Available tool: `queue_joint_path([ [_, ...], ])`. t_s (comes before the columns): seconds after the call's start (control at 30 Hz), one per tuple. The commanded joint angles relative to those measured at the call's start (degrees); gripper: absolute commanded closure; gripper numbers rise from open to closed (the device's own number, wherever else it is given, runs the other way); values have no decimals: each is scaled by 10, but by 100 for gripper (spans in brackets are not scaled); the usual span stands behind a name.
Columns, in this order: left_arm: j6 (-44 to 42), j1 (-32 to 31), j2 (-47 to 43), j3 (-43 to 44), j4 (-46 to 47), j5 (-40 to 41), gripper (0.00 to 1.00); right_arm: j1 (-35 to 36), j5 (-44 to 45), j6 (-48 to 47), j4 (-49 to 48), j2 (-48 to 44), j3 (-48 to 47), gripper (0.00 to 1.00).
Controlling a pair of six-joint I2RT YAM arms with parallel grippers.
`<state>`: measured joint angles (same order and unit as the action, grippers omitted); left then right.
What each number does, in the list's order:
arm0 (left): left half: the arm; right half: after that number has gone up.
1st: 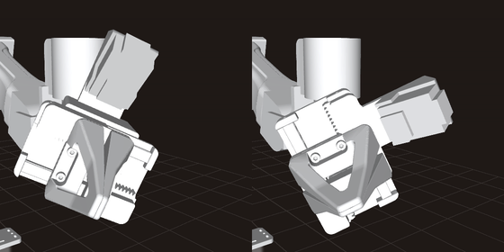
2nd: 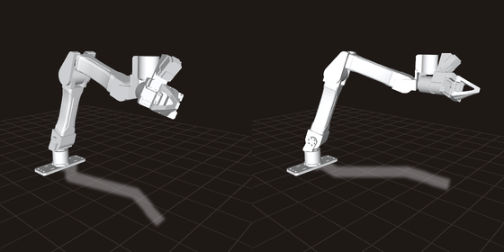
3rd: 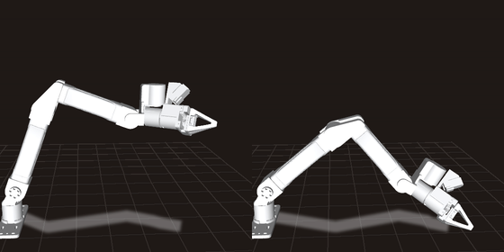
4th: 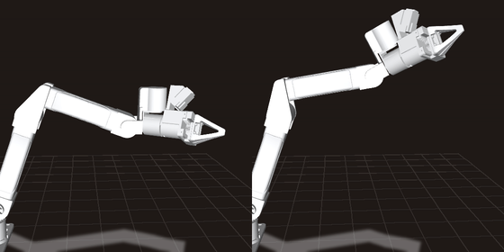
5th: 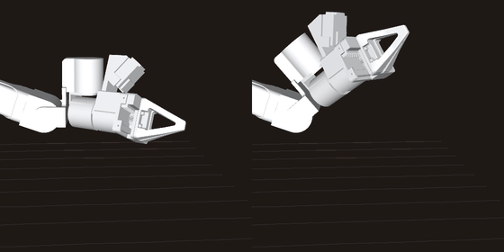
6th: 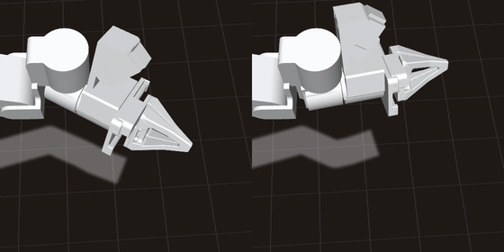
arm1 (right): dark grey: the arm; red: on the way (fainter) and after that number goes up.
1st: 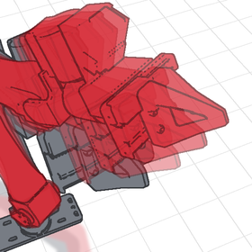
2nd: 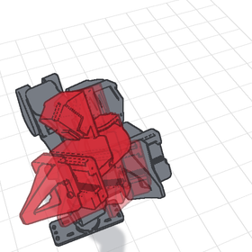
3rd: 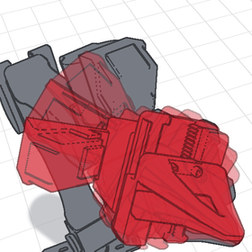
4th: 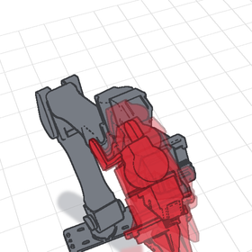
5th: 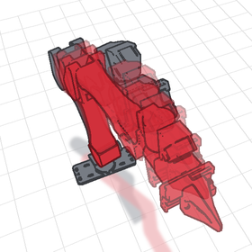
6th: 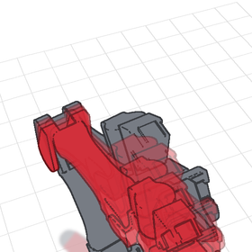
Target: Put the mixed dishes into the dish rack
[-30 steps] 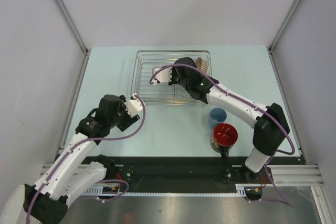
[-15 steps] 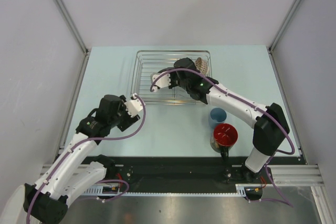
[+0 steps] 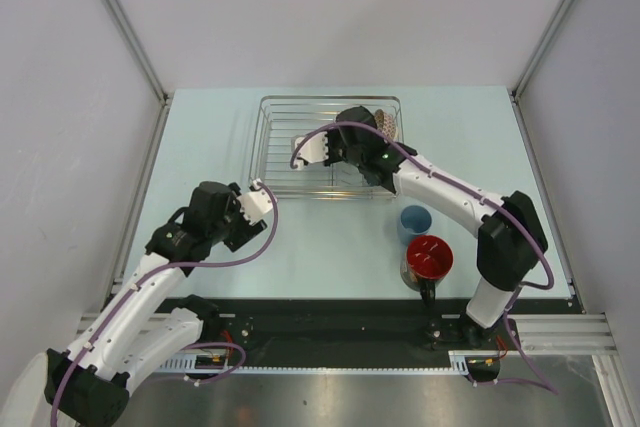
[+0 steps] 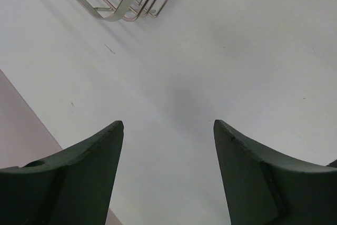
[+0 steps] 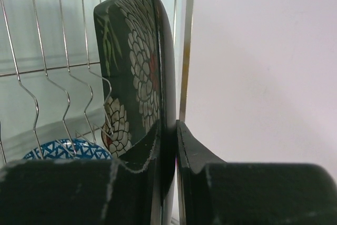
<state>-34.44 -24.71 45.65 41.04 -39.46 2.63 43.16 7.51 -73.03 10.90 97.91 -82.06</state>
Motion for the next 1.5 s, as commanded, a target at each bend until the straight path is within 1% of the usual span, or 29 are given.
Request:
queue_joint_path([
  [0.0,11,5,-5,-4,16,1,25,-13,-29,39,-56,13,-14,100],
  [0.37,10,5,-6,-9,18,1,25,-32,-50,90,-54,48,-14,100],
  [0.53,9,5,-6,-11,21,2,25,-35,-46,108,-46,56,-12,100],
  [0.67,10,5,-6,-11,20,2,25,-40,-37,140,-38,66,-10,100],
  [0.77,9,5,-6,-11,22,3,25,-40,-32,165,-36,62,-4,82],
  [0.8,9,5,-6,-11,22,3,25,-41,-32,170,-37,60,-2,72],
  [0.87,9,5,-6,-11,20,3,25,-41,-28,178,-48,54,12,68],
  [0.9,9,5,-6,-11,21,3,25,-42,-27,184,-50,47,16,64],
  [0.97,9,5,-6,-10,20,4,25,-41,-26,191,-52,38,27,59],
  [1.07,9,5,-6,-8,20,4,25,-40,-22,202,-55,18,44,48],
  [1.1,9,5,-7,-8,21,4,25,-40,-21,206,-55,7,47,41],
  [1.17,9,5,-6,-6,22,4,25,-37,-17,208,-54,-3,59,36],
  [1.2,9,5,-6,-5,21,4,25,-33,-13,209,-52,-10,62,1],
  [1.47,10,5,0,10,19,2,25,-15,28,239,-34,-70,74,0],
])
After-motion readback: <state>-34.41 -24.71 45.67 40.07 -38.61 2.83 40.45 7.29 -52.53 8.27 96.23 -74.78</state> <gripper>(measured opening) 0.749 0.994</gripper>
